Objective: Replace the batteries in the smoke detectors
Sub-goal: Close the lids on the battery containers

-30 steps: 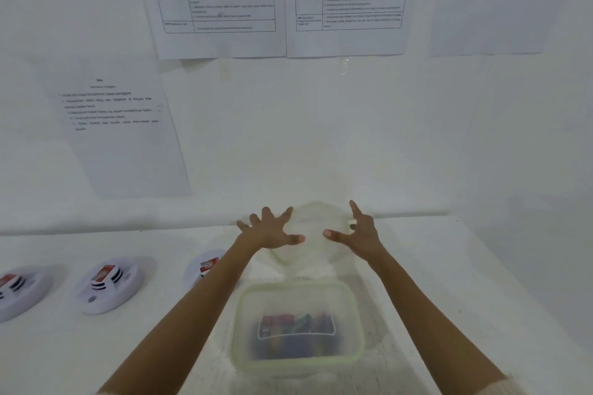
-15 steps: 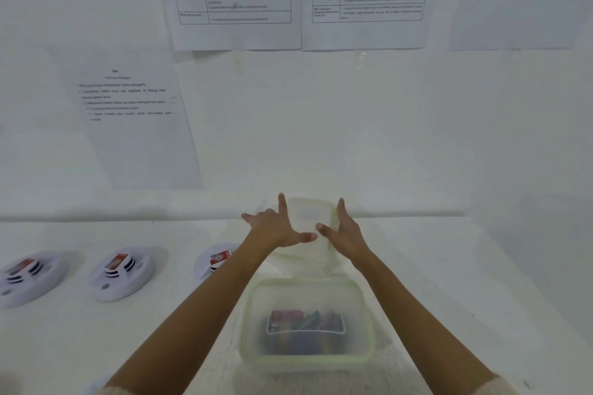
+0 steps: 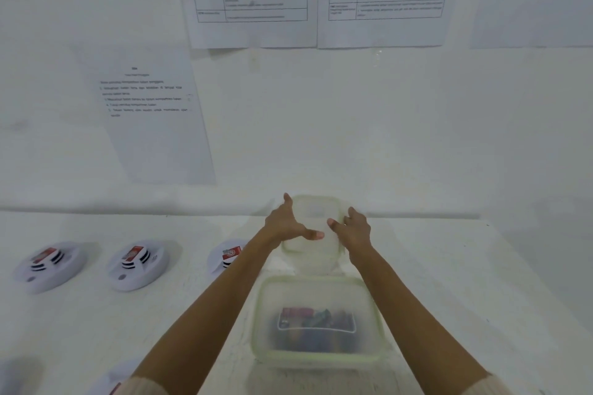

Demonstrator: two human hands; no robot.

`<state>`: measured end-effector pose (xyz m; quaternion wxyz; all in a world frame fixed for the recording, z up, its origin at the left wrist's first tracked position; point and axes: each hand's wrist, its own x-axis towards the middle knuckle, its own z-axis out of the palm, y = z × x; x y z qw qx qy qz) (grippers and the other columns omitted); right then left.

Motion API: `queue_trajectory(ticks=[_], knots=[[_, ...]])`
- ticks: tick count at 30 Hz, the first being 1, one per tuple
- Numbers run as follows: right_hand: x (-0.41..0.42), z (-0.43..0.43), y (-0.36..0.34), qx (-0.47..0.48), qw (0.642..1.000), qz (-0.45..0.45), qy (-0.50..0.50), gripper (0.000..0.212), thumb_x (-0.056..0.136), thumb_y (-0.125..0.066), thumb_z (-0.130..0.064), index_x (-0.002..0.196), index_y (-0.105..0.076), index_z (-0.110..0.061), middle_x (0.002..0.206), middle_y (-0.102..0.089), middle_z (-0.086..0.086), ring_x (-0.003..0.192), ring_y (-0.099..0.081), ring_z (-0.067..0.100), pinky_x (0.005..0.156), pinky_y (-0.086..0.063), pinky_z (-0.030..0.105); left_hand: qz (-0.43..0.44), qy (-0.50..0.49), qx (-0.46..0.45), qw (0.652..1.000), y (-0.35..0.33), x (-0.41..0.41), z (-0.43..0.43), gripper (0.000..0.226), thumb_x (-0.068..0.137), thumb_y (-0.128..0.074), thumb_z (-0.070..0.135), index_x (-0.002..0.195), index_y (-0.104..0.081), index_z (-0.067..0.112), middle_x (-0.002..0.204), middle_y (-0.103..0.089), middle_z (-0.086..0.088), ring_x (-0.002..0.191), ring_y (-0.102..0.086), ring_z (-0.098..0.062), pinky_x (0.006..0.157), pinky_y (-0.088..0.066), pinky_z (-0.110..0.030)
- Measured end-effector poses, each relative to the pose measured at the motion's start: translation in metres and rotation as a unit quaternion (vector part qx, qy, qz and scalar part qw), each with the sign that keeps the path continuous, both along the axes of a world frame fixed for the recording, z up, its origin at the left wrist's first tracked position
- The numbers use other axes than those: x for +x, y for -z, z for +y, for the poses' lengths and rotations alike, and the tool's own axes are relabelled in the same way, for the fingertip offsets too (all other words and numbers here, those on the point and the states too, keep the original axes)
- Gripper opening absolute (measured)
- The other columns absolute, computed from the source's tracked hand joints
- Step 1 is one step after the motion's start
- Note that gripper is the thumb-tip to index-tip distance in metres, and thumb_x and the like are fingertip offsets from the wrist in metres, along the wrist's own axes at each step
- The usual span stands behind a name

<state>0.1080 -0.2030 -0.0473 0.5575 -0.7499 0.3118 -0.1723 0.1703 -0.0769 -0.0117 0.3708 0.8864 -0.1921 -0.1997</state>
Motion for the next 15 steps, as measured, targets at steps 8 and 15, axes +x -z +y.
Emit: queue_trajectory(ticks=[8, 15], knots=[[0.005, -0.003, -0.016, 0.016, 0.999, 0.049, 0.006, 0.054, 0.084, -0.062, -0.006, 0.132, -0.038, 0.006, 0.134, -0.046, 0.021, 0.122, -0.046, 0.035, 0.101, -0.038, 0.039, -0.062, -0.036, 0.095, 0.993, -0.003, -0.002, -0.005, 0.109, 0.066, -0.079, 0.047, 0.144, -0.017, 0.002, 0.140, -0.044, -0.009, 0.129, -0.042, -0.025, 0.098, -0.037, -0.029], [0.002, -0.004, -0.014, -0.017, 0.997, 0.056, -0.059, 0.077, 0.086, -0.062, -0.016, 0.148, -0.015, -0.015, 0.144, -0.038, 0.012, 0.128, -0.041, 0.030, 0.106, -0.037, 0.043, -0.027, -0.007, 0.052, 0.998, -0.003, -0.001, -0.002, 0.112, 0.070, -0.080, 0.037, 0.148, -0.007, 0.004, 0.145, -0.036, -0.007, 0.132, -0.038, -0.025, 0.104, -0.036, -0.031]])
